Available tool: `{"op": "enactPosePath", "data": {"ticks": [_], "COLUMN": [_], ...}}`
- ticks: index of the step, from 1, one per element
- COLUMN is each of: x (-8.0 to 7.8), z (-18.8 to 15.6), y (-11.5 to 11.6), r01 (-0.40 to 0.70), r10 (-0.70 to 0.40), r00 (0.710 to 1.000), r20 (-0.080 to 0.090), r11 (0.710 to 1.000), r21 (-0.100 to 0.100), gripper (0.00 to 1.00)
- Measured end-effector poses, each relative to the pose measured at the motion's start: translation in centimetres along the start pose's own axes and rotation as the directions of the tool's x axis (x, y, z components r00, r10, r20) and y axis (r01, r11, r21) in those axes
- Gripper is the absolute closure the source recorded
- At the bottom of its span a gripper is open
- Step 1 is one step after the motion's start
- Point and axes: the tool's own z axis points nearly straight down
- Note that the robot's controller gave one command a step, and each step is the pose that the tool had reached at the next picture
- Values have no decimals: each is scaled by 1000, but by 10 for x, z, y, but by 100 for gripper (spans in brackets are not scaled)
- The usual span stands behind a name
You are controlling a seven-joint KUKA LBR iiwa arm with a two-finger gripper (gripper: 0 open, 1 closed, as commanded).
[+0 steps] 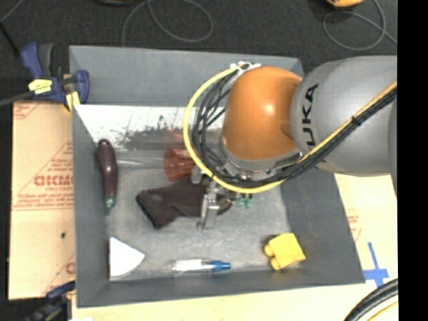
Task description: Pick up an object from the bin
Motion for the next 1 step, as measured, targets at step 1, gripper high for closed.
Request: {"op": "enactPosePath", "data": {"ticks": [1], "x": [1], "z": [76], "y": [4], "r01": [28], "r10": [-28], "r00": [1000], "r20": [-2], "r11": [1000], "r21": [1], "gripper": [0]}}
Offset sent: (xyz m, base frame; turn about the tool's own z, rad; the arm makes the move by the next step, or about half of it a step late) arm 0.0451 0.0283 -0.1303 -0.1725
